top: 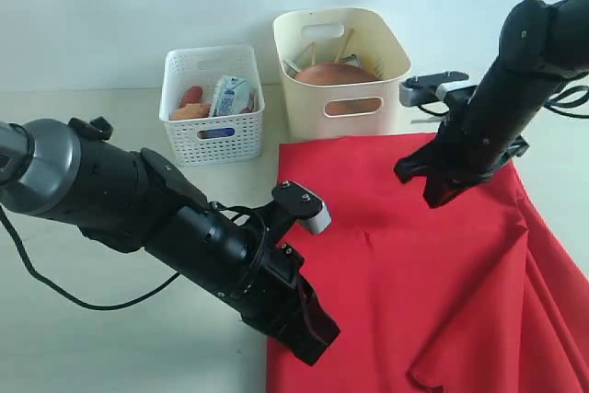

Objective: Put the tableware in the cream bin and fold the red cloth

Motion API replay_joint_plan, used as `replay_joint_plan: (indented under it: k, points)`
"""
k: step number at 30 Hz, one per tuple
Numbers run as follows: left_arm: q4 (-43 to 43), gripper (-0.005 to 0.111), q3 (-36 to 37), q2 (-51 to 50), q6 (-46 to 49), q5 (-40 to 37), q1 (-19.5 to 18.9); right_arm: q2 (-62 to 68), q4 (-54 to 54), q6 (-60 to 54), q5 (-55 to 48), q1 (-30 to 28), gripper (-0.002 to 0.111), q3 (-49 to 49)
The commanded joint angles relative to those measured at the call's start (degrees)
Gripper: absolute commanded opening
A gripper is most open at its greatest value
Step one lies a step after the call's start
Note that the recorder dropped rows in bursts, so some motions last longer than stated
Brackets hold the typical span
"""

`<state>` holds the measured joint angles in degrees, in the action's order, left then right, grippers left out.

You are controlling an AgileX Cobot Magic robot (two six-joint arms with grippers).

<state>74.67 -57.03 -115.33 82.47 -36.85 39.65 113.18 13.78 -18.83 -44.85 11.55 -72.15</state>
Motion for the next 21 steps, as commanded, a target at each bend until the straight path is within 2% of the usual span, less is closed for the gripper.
replay_joint_plan:
  k: [1, 3, 7, 12, 17, 21]
  points:
    - [0.45, 0.000, 0.18, -1.39, -1.80, -0.10, 0.39, -0.37, 0.54, -1.61, 2.65, 0.79, 0.006, 7.16]
    - [0.47, 0.000, 0.18, -2.37, -2.41, -0.20, 0.39, -0.37, -0.40, -1.49, 3.83, 0.79, 0.006, 10.45]
    - [0.47, 0.000, 0.18, -2.65, -7.71, 1.11, 0.27, -3.39, -11.00, 10.66, 0.29, 0.79, 0.006, 18.81]
    - [0.47, 0.000, 0.18, -2.65, -9.32, 1.65, 0.27, -13.41, -11.09, 13.14, -0.50, 0.79, 0.006, 24.55]
    - [0.47, 0.000, 0.18, -2.65, -9.97, 2.35, 0.27, -16.58, -12.42, 16.01, -2.55, 0.79, 0.004, 31.81]
    - [0.47, 0.000, 0.18, -2.65, -10.50, 2.32, 0.27, -16.96, -23.65, 30.12, -8.24, 0.79, 0.004, 35.52]
